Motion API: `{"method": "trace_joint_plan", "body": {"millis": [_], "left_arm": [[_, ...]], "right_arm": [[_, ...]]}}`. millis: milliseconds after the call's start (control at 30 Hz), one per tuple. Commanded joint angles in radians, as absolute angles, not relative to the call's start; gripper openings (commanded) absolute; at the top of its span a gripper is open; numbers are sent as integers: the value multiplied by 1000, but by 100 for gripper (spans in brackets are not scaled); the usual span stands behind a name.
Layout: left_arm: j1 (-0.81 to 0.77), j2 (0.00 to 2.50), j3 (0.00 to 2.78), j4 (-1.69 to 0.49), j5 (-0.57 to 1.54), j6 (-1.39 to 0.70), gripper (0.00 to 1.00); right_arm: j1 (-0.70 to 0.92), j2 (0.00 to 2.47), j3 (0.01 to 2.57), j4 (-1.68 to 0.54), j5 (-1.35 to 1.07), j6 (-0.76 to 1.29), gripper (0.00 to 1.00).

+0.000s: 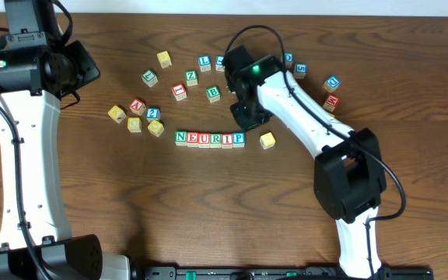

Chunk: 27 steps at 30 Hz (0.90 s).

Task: Spell out NEURIPS

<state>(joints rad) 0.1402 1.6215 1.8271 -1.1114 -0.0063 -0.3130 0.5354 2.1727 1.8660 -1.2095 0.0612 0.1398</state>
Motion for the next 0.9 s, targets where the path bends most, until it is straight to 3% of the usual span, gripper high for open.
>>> {"method": "trace_joint_plan", "body": {"millis": [0, 300, 867], "left_arm": [[141, 1634, 1820, -1114, -12, -300, 45], [141, 1634, 1820, -1114, -12, -300, 45], [141, 1634, 1820, -1114, -12, -300, 45]], "right_arm": [[477, 2149, 1872, -1249, 77, 259, 1], [406, 2149, 1756, -1232, 75, 285, 1], [412, 2149, 1599, -1101, -61, 323, 1]]}}
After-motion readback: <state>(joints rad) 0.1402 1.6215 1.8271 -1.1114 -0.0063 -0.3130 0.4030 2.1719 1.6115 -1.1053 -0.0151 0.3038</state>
